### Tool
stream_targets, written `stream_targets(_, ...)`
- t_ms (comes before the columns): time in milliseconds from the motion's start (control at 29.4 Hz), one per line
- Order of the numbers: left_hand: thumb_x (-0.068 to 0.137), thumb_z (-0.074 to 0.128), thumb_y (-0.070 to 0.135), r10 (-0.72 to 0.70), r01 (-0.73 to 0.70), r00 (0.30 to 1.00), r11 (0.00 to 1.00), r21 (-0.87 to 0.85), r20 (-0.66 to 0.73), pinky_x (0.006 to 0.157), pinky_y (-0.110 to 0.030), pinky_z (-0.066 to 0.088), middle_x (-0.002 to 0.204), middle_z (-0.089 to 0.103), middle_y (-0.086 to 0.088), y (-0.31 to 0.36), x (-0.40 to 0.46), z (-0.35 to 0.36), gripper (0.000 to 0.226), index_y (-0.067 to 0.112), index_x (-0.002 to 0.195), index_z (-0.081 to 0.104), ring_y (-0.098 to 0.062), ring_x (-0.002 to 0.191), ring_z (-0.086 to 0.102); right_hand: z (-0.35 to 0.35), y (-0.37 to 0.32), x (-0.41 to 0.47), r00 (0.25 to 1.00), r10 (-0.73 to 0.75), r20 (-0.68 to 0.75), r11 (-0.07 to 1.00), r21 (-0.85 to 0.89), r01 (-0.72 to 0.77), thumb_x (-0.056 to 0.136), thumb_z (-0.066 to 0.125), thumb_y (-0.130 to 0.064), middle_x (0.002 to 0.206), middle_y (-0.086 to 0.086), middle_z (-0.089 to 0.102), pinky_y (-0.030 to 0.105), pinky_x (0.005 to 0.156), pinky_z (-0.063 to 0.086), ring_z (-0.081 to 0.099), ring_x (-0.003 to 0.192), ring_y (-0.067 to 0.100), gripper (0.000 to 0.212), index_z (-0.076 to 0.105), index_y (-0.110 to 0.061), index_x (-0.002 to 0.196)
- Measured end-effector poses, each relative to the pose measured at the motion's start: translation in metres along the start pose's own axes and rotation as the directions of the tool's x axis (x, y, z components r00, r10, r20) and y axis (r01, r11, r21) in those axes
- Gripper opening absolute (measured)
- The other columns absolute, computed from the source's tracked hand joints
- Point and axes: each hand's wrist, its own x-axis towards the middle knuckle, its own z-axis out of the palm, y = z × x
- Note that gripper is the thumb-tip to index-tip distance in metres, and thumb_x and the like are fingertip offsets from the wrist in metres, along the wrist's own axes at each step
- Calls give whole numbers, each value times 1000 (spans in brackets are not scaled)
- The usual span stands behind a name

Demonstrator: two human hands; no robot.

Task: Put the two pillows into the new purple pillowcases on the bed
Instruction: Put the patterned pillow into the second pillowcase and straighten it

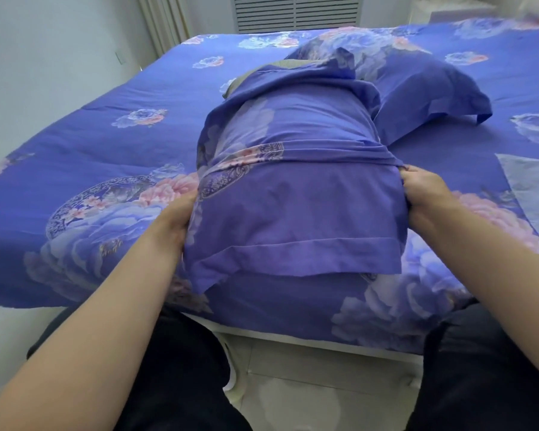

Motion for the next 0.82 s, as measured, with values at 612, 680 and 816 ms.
stream_targets(612,81,57,-1,636,-485,772,608,628,-19,66,-11,46,89,68,11,23,-16,7,30,25,94,65,3,63,58,-11,-26,-16,879,-449,161,383,-854,352,89,53,-17,75,0,56,34,70,45,54,74,24,14,64,-21,96)
stream_targets(680,84,52,1,568,-456,823,669,587,-8,63,-11,45,90,69,9,28,-22,16,33,25,102,66,3,60,59,1,-34,-27,954,-245,173,774,-558,300,90,51,-9,79,1,59,32,73,52,57,69,16,22,66,-19,101)
stream_targets(816,88,61,24,494,-468,853,578,668,170,59,-16,42,69,62,9,36,-26,23,21,38,100,68,-2,55,52,-1,-37,-36,869,-91,486,726,-565,392,85,69,-28,125,-10,55,24,96,42,55,103,1,41,55,-41,122)
